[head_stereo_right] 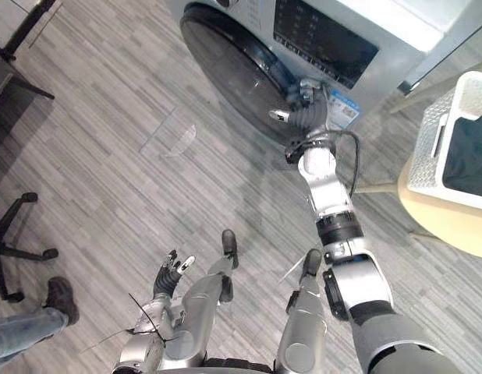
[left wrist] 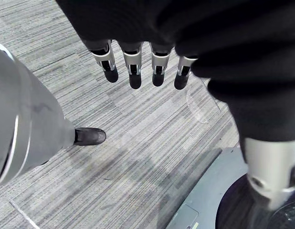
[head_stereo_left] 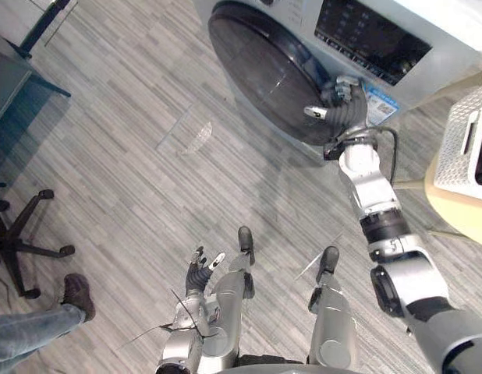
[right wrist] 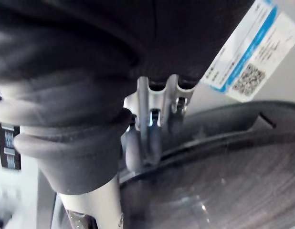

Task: Pick up the laundry basket with both hands and put the clothes into the washing machine.

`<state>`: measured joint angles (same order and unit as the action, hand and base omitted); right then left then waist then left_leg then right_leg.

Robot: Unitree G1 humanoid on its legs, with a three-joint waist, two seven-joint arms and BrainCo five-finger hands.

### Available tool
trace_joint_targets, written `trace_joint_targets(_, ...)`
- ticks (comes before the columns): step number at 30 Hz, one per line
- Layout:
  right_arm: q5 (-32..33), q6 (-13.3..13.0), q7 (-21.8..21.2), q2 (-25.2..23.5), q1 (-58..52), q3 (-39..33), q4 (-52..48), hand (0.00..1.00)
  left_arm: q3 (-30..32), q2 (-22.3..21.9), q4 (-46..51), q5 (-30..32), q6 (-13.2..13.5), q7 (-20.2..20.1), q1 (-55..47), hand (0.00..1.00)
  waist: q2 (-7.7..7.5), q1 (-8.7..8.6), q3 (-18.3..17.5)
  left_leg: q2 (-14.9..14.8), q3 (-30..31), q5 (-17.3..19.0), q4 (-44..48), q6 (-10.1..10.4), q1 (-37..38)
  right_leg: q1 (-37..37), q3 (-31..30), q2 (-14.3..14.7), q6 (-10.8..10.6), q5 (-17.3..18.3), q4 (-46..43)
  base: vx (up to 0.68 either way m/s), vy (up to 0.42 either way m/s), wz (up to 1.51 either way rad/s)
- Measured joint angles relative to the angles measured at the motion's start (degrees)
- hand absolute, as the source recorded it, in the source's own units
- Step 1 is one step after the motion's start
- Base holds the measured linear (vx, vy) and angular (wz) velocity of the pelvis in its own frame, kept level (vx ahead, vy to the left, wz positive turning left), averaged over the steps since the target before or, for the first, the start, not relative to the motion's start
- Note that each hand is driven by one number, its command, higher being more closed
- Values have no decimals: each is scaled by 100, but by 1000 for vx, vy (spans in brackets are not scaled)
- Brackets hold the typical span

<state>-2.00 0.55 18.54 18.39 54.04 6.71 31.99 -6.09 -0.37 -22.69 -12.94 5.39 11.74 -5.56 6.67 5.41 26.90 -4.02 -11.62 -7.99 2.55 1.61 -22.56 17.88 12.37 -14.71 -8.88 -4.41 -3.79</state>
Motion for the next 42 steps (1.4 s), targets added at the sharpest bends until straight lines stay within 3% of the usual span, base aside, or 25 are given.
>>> trace_joint_targets(4,215,-27,-407,476,769,551,617,0,-22,32,170,-246,136,-51,81,0,38,30,79,32,2,-164,-241,-19,-95,56,31,28,-6,-211,271,-87,17,2)
trace_joint_targets(9,2461,101,-1613,906,1406,812,1298,0,-196,85,172,-387,117,-306,139,0,49,164,147,12,47,-422,-572,38,-108,218,40,101,60,-312,312,-77,-7,-4)
trace_joint_targets(12,3318,250,-2066,999,1340,1238,1289,0,-433,121,157,-388,99,-498,209,0,52,157,149,0,69,-559,-727,35,-59,211,81,155,77,-340,334,0,0,0)
trace_joint_targets(17,4003,337,-2604,1035,291,2200,315,0,-627,117,166,-383,20,-656,229,0,49,82,147,-15,58,-603,-781,22,177,-1,74,184,75,-335,393,34,-25,-5)
trace_joint_targets(20,4320,643,-2931,875,-160,2957,235,0,-689,122,191,-378,-9,-673,330,0,48,10,147,-83,59,-602,-785,23,203,-31,86,218,72,-316,393,37,-46,0)
trace_joint_targets(25,4539,842,-3152,579,-1040,3247,15,0,-801,194,513,-153,-26,-692,576,0,33,5,140,-113,75,-601,-788,30,234,-100,148,241,89,-299,380,2,-24,5)
trace_joint_targets(29,4528,797,-3246,655,-1425,2917,-168,0,-795,517,659,82,-62,-796,1007,0,-15,-21,117,-116,67,-580,-788,56,240,-93,142,240,89,-299,368,-26,-12,-1)
trace_joint_targets(33,4515,581,-3219,428,-2018,2107,-196,0,-788,871,332,539,-118,-794,1749,0,-201,-115,37,-118,31,-580,-788,55,220,-38,93,241,89,-300,370,-15,-26,-7)
trace_joint_targets(37,4273,298,-3010,56,-2595,1436,-209,0,-617,1319,-863,822,-216,-721,2886,0,-542,-186,-121,-149,-126,-580,-787,56,11,273,-65,263,109,-370,389,7,-24,-23)
trace_joint_targets(42,3505,166,-2642,-350,-3476,810,-403,0,-34,2708,-2573,739,-401,-388,4413,0,-930,-517,-97,-179,-321,-603,-786,29,-222,612,-282,298,114,-498,484,27,-25,-21)
